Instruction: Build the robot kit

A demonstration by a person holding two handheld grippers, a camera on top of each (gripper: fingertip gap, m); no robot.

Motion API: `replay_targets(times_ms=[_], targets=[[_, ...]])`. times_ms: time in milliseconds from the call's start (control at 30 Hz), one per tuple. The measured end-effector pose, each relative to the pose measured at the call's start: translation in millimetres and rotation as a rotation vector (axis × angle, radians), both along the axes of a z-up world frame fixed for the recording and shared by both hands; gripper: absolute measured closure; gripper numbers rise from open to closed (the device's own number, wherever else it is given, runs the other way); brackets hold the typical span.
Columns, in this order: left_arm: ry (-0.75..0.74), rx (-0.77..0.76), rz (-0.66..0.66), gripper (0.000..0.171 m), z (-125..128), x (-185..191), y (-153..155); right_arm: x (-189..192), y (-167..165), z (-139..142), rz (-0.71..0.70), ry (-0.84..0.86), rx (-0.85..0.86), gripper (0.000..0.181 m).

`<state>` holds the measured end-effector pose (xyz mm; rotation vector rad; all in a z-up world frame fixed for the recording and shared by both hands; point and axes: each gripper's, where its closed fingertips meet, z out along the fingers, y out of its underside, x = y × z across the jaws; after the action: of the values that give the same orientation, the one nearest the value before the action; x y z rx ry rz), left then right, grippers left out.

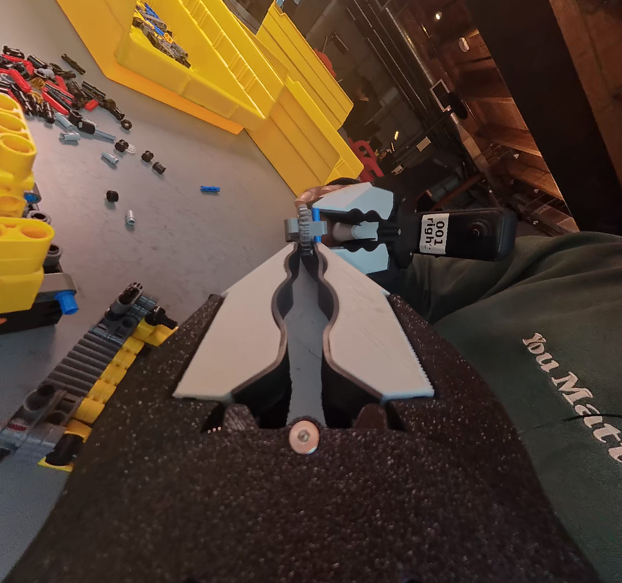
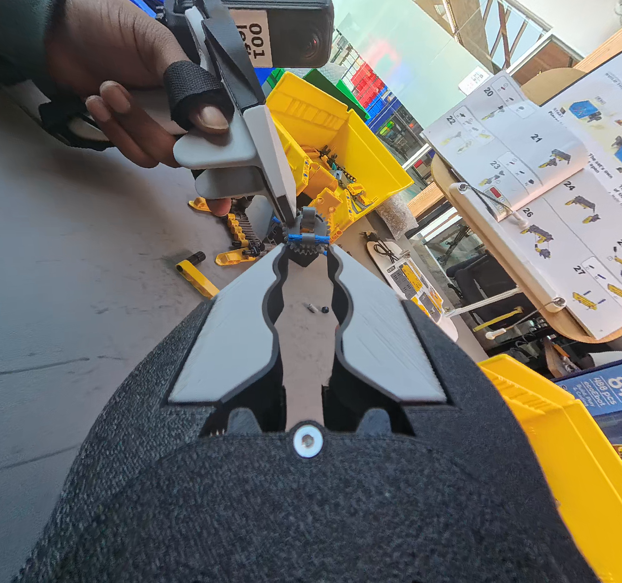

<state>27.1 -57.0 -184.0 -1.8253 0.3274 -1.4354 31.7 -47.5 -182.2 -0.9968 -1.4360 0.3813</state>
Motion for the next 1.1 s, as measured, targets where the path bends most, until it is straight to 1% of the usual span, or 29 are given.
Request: replay_targets(times_ms=[267, 367, 500, 567, 767, 933, 1100], targets=[[0.041, -0.027, -0.033, 0.165, -9, 1, -2, 3, -2, -11, 0.038, -0.070, 0.109, 0.160], [0.057, -0.030, -0.041, 0.165, -11, 1, -3, 5, -3, -11, 0.049, -0.072, 0.120, 0.164], [0.060, -0.032, -0.046, 0.165, -11, 2, -4, 4, -2, -8, 0.045, -0.050, 0.073, 0.162], [0.060, -0.034, -0.051, 0.165, -12, 3, -4, 3, -6, -9, 0.070, -0.051, 0.039, 0.162], [0.055, -0.044, -0.055, 0.165, -14, 3, -5, 3, -4, -12, 0.058, -0.055, 0.003, 0.164], [0.031, -0.013, -0.068, 0.165, -7, 4, -7, 3, -5, -7, 0.074, 0.000, -0.098, 0.165], [0.032, 0.025, -0.072, 0.166, -2, 5, -10, 3, -8, -1, 0.084, 0.027, -0.099, 0.166]])
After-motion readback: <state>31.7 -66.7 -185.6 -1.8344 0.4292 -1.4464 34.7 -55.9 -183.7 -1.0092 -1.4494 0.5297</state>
